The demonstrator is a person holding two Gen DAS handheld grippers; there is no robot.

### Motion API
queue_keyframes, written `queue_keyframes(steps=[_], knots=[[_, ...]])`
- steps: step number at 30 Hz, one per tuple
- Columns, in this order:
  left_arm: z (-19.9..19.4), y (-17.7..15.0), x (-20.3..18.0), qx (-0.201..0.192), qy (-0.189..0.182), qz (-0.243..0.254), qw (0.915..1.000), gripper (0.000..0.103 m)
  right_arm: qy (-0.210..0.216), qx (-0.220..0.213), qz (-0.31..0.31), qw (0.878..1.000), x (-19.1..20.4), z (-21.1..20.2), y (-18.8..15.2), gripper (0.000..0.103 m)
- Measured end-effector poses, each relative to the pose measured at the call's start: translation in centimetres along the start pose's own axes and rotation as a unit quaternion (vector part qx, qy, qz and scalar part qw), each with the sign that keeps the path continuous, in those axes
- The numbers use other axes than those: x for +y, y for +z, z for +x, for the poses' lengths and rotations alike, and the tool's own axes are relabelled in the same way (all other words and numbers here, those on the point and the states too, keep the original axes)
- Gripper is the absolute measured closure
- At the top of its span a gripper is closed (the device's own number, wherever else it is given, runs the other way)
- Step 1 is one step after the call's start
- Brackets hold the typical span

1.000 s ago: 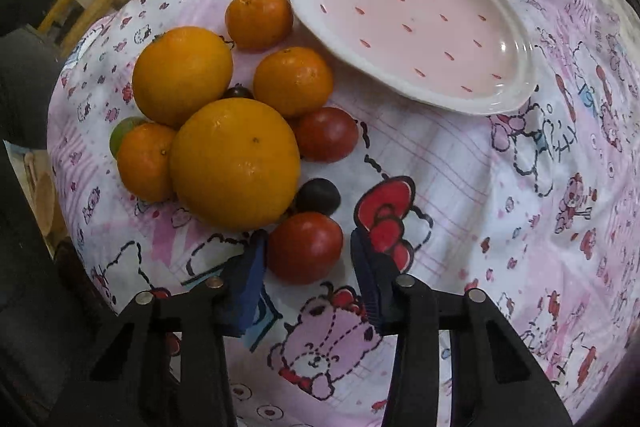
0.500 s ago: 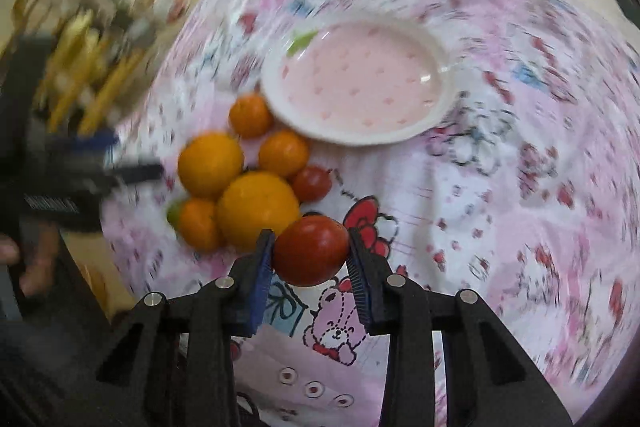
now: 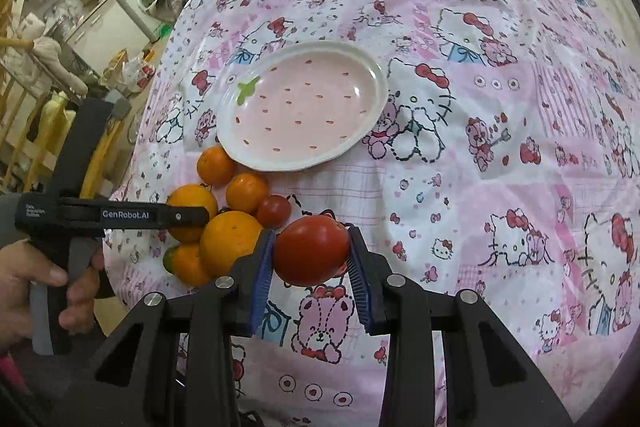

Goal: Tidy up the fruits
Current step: 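Grasp the large orange with the left gripper while the right gripper carries the tomato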

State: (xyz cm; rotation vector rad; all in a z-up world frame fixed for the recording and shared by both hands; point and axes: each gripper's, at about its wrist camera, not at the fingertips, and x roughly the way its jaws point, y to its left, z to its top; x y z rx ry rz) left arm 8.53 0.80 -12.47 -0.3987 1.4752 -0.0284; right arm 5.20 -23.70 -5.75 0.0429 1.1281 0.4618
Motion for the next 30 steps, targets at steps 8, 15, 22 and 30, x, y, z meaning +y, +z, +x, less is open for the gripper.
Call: queue_keyframes(steps=[8,15,22,30], knots=[[-1.3,-0.6,-1.7,-0.031,0.04,0.069,0.9963,0.051,0.007,-0.001,-0.004,1.0,0.3,0.4,0.0,0.066],[-5.0,-1.1,-2.8,-0.088,0.065,0.106,0.9884,0.051,0.002,-0.01,-0.003,1.0,0.3,0.2,-0.1,0.066],[-9.0,-0.7,-4.2,-0.143,0.065,0.144,0.977,0.051,0.006,-0.049,0.001,0.999,0.3,-1.4,0.3,0.066],[-9.9,1.0,-5.0,-0.162,0.079,0.166,0.9696,0.051,0.022,-0.106,0.013,0.994,0.0,-3.5,1.4,0.066]])
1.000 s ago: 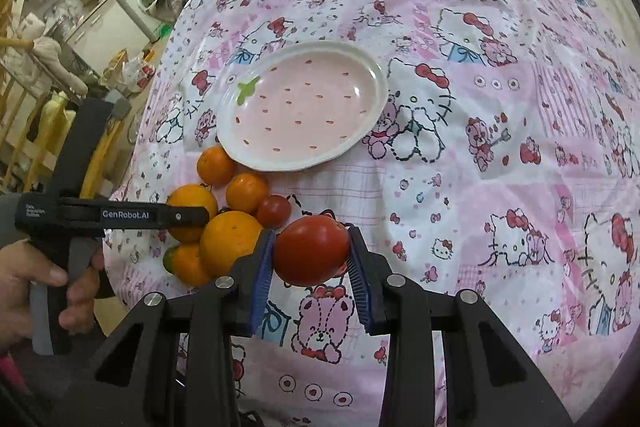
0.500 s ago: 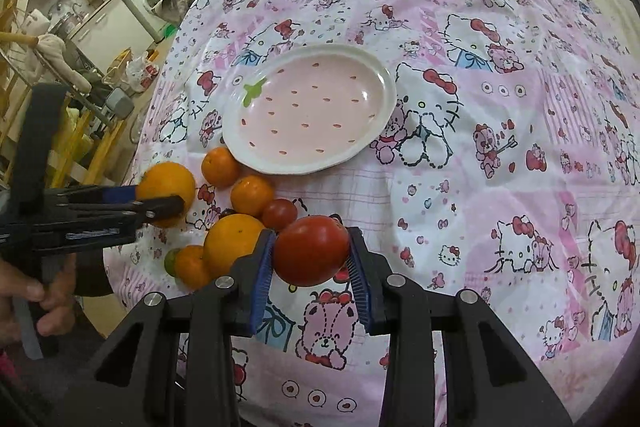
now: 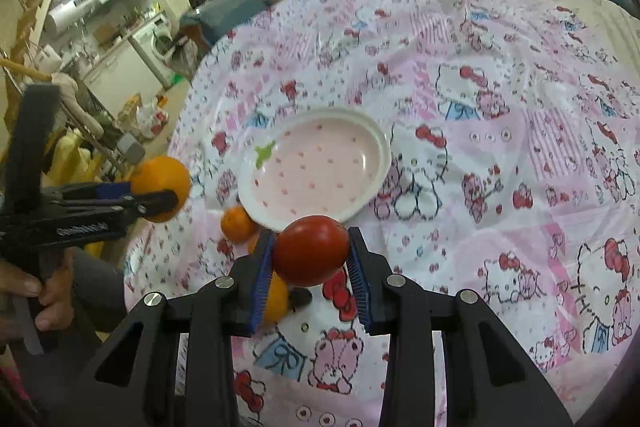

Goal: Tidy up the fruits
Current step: 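Grasp the large orange with the left gripper while the right gripper carries the tomato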

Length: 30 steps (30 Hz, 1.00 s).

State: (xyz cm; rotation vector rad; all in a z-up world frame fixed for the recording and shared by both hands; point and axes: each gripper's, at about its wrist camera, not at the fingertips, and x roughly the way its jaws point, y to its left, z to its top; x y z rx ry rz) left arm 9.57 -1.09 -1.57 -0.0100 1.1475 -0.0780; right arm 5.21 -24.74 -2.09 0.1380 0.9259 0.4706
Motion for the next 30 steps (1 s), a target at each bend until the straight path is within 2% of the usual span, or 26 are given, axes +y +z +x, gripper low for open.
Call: queue_keyframes(steps=[4,9,26,30], knots=[[0.8,1.3,-0.2,0.001,0.003,0.011,0.9999,0.051,0.002,-0.02,0.0,1.0,-0.4,-0.1,1.6,0.066],[2.4,3.1,-0.9,-0.001,0.008,0.032,0.9994,0.051,0.0,-0.024,0.004,1.0,-1.3,0.9,3.8,0.066],[7.9,8.0,-2.1,0.008,0.001,0.062,0.998,0.051,-0.015,0.01,-0.003,1.0,-3.9,7.6,8.4,0.066],[9.6,8.7,-2.1,0.015,-0.011,0.07,0.9974,0.051,-0.012,0.023,-0.002,1.0,-4.4,9.5,9.2,0.066]])
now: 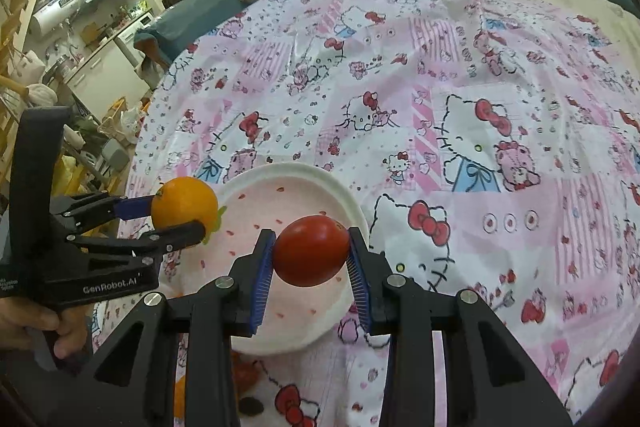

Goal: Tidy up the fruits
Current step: 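Grasp the large orange with the left gripper while the right gripper carries the tomato, then lower the tomato onto the plate and open the right gripper while the left places the orange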

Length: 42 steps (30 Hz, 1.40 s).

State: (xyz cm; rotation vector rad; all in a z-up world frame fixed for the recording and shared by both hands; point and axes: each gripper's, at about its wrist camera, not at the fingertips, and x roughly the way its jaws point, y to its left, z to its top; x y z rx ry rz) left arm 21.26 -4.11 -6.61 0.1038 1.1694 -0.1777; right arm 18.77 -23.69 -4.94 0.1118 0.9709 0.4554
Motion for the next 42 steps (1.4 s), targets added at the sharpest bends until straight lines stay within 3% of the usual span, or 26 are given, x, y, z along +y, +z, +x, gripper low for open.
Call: queue_keyframes(steps=[14,18,24,29,31,32,33,42], knots=[[3.5,0.1,1.4,0.031,-0.003,-0.024,0.9992,0.05,0.022,0.058,0.022,0.998,-2.0,6.9,1.0,0.066],[4.0,0.1,0.9,0.033,0.003,-0.01,0.9994,0.05,0.025,0.059,-0.005,0.998,-0.9,7.7,1.2,0.066],[4.3,1.1,0.4,0.029,0.003,-0.01,0.9995,0.05,0.046,0.065,0.024,0.997,-1.9,8.2,1.3,0.063],[4.8,1.4,-0.3,0.037,-0.009,-0.006,0.9993,0.05,0.034,0.056,0.027,0.997,-2.2,7.7,1.5,0.063],[5.1,1.6,-0.6,0.041,-0.01,-0.008,0.9991,0.05,0.036,0.042,0.035,0.998,-2.5,6.8,1.7,0.048],[5.2,1.7,-0.7,0.042,-0.011,-0.011,0.999,0.05,0.042,0.033,0.041,0.998,-2.6,6.3,1.8,0.032],[5.4,1.8,-0.8,0.042,-0.008,-0.012,0.999,0.05,0.046,0.026,0.041,0.998,-2.7,6.0,1.8,0.029],[6.7,2.6,-0.9,0.042,-0.007,-0.019,0.9989,0.05,0.037,-0.003,0.063,0.997,-4.5,3.4,2.4,0.029]])
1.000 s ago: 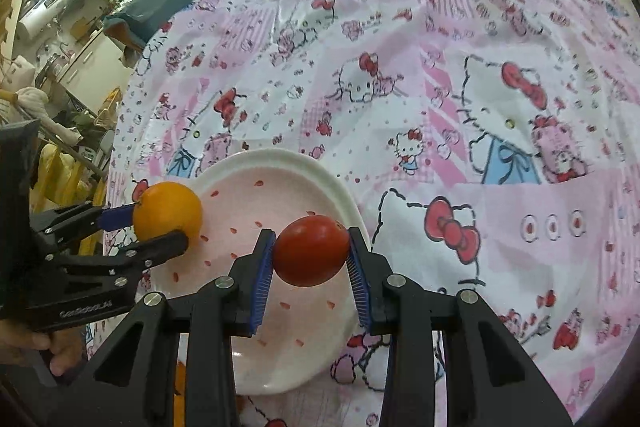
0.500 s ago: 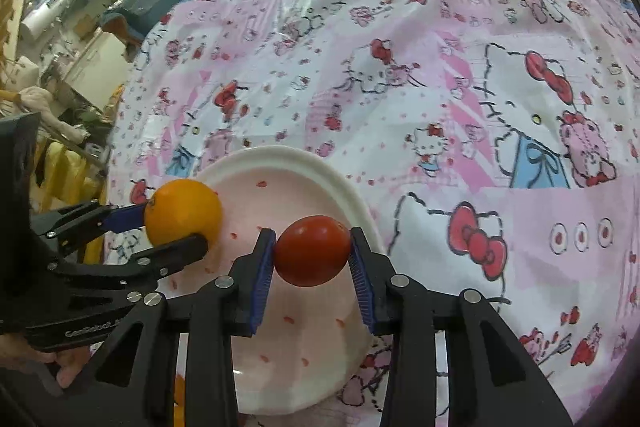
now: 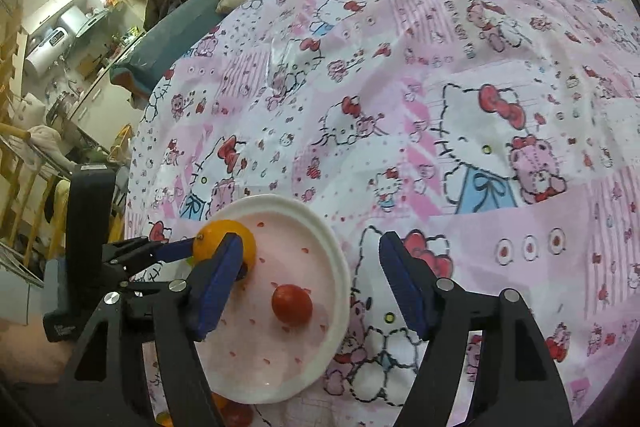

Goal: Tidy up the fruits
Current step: 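Lower the tomato onto the plate and open the right gripper while the left places the orange, then withdraw both open grippers from the plate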

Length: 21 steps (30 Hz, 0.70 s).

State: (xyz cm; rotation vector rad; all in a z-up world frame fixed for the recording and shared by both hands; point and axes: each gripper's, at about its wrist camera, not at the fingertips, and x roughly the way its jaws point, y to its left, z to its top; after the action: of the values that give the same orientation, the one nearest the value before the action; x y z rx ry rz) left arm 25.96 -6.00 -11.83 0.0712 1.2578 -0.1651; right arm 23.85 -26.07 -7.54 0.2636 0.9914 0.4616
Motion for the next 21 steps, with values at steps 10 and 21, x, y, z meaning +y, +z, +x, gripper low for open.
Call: queue_keyframes(steps=[10,21], knots=[[-0.1,0.0,0.2,0.004,-0.019,-0.006,0.9998,0.031,-0.007,-0.004,0.005,1.0,-0.5,-0.4,0.2,0.029],[-2.7,-0.4,0.8,-0.041,-0.003,-0.003,0.9991,0.013,-0.006,-0.003,-0.007,1.0,0.3,-0.9,0.5,0.029]])
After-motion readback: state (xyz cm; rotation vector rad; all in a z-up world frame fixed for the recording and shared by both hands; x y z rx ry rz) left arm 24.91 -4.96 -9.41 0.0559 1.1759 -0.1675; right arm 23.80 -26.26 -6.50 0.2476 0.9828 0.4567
